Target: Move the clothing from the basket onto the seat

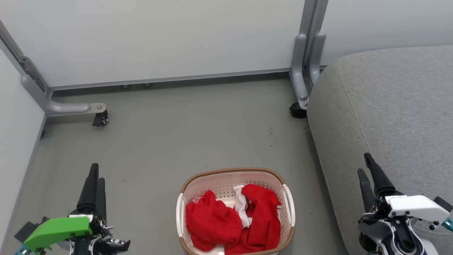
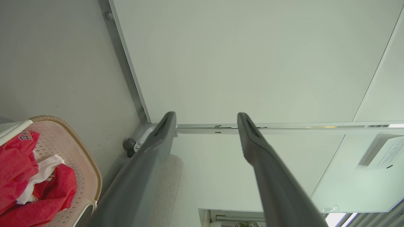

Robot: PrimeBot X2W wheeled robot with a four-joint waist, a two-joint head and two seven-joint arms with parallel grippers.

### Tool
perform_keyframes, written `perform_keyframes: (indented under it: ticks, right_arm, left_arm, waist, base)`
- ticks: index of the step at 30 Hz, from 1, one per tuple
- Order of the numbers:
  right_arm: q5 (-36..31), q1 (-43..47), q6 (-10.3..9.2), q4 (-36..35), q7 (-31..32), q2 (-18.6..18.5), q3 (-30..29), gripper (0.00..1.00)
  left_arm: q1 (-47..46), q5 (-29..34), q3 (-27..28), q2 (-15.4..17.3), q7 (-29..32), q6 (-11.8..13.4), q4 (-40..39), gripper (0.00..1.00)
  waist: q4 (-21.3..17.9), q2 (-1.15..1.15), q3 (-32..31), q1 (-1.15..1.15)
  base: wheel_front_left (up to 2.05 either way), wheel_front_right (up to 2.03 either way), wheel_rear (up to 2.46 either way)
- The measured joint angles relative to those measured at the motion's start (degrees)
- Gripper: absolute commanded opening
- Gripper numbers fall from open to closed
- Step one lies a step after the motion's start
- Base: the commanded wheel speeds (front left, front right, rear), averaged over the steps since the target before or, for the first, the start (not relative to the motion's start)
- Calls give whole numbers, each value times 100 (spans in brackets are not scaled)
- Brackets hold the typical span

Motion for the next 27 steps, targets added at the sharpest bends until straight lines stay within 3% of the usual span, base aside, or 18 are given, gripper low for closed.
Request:
perform_keyframes:
  ticks: [9,27]
  right_arm:
    - [-993,3,0,-259,-235,-2,85,100]
    - [-3761,71,0,-715,-639,-21,449,100]
  left_arm:
    - [-4,675,-158,54,-247,0,-292,100]
    - [-14,3250,-580,207,-660,-1,-673,100]
  waist:
    - [34,0,16,0]
    - [97,0,37,0]
  base:
    - [0,0,0]
    - [0,0,0]
